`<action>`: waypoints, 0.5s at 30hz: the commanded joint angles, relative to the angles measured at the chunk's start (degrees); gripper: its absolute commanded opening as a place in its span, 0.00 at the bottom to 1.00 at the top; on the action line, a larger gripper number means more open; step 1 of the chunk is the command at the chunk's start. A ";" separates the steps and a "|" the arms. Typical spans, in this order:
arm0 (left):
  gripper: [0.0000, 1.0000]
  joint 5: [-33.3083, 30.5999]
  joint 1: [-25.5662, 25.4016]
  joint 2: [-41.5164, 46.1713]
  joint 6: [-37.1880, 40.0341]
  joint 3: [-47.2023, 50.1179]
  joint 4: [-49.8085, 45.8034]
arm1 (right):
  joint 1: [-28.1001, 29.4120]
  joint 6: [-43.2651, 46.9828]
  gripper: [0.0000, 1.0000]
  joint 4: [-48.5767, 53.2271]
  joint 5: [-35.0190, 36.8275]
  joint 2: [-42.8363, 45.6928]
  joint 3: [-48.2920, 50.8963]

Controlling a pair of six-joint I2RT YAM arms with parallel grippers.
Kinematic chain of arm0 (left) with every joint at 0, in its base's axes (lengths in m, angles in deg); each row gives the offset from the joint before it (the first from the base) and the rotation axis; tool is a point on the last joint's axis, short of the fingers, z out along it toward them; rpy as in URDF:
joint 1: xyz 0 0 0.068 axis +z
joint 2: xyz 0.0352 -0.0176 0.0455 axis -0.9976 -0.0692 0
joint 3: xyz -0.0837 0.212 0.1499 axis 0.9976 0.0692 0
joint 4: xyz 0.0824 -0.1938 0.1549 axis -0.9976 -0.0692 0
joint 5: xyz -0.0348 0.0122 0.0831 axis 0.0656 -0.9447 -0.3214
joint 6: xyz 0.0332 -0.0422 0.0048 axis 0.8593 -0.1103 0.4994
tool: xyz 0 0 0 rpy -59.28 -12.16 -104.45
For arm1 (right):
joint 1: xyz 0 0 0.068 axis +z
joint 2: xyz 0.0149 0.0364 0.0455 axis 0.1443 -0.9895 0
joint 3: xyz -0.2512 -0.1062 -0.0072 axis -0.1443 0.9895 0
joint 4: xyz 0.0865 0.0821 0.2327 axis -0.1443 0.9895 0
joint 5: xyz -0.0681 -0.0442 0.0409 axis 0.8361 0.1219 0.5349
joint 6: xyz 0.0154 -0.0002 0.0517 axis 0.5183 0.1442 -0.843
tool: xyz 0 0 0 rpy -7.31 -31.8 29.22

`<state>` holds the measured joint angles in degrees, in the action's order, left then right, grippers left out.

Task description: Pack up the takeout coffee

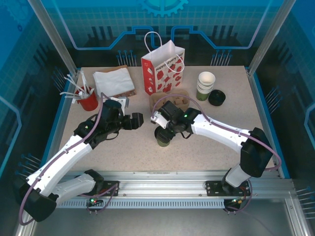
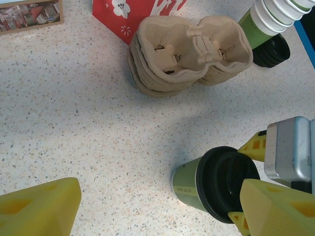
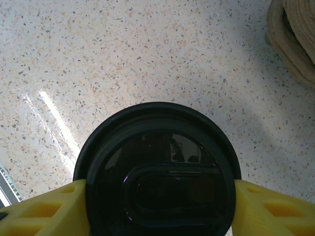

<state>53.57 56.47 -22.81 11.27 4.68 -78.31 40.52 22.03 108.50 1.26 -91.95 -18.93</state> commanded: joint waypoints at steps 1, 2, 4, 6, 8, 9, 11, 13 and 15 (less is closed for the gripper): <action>0.86 1.30 0.42 1.23 -0.66 0.86 -0.64 | 0.28 -1.49 0.61 3.93 3.20 -2.32 2.99; 0.86 1.33 0.42 1.24 -0.74 0.93 -0.66 | 0.25 -1.97 0.61 4.39 3.70 -2.65 3.41; 0.86 1.36 0.40 1.17 -0.96 1.17 -0.55 | 0.38 -2.77 0.60 5.25 4.89 -3.22 3.98; 0.86 1.56 0.39 1.18 -1.17 1.55 -0.22 | 0.70 -3.69 0.59 6.33 6.49 -4.02 4.28; 0.86 1.61 0.45 0.93 -1.37 2.07 0.14 | 1.16 -4.22 0.57 7.41 7.66 -4.91 4.36; 0.86 1.43 0.45 0.84 -1.37 2.18 0.15 | 1.28 -4.44 0.57 7.82 8.00 -5.33 4.28; 0.86 1.22 0.47 0.55 -1.35 2.36 0.24 | 1.38 -4.86 0.56 8.39 8.56 -6.00 4.10; 0.85 1.21 0.39 0.21 -1.27 2.36 0.08 | 1.41 -4.87 0.55 8.70 8.39 -5.88 3.93; 0.85 1.24 0.38 0.02 -1.09 2.20 -0.15 | 1.43 -5.02 0.55 8.98 7.84 -5.46 3.19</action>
<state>53.79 56.47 -22.61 10.42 6.36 -78.22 41.70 17.90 107.93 6.04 -92.78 -18.93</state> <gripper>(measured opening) 0.855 0.626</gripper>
